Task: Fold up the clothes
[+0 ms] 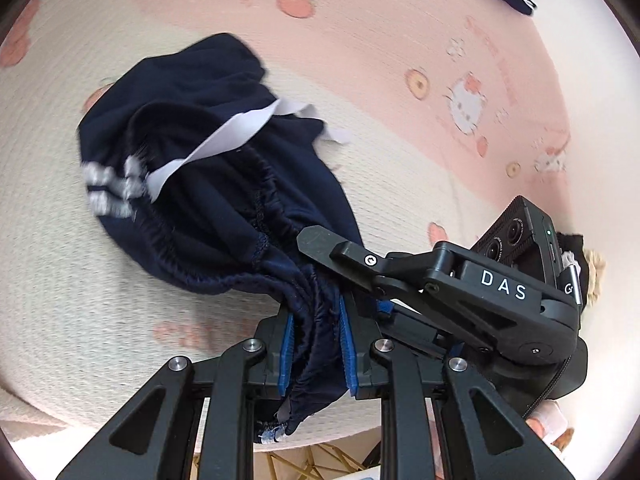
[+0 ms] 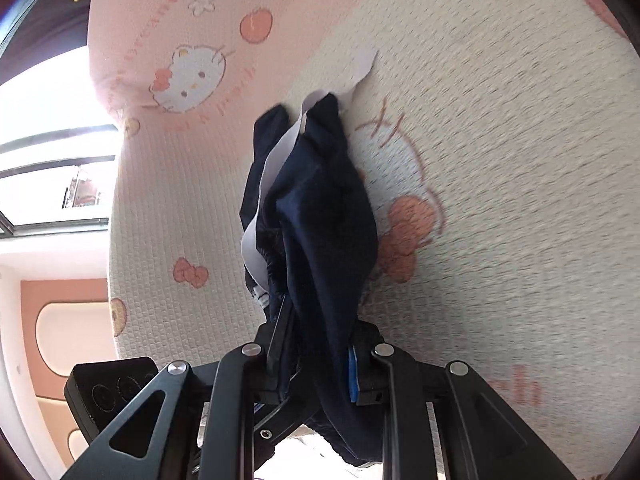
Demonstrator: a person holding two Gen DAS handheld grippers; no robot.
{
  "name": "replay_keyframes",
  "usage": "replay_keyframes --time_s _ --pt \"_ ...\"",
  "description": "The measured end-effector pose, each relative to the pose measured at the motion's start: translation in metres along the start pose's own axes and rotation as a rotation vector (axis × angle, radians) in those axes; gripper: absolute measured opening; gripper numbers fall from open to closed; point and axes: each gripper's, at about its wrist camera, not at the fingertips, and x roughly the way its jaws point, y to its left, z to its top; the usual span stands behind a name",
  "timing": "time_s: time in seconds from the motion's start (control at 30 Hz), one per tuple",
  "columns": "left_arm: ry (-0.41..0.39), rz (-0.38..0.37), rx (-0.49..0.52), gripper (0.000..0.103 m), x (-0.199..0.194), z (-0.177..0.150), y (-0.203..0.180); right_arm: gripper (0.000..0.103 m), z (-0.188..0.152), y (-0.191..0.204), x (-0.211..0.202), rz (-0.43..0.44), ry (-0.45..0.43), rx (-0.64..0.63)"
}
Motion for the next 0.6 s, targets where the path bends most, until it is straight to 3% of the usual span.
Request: replay_keyframes --time_s 0.33,0.43,0.6 --pt "0.005 0.026 0.1 0.018 -0.001 -0.019 -0.041 0.019 0.006 -0.007 -0.034 0.04 -0.089 0.05" --pt "-0.002 0.042 0.117 0.018 -0.016 -0.041 -0.05 0.019 0.005 -0.015 -0.041 0.058 -0.118 0.074" --pt "0.009 0.049 0.157 0.018 -0.01 -0.035 -0.067 0.019 0.003 -0.03 -0.061 0.101 -0.178 0.105"
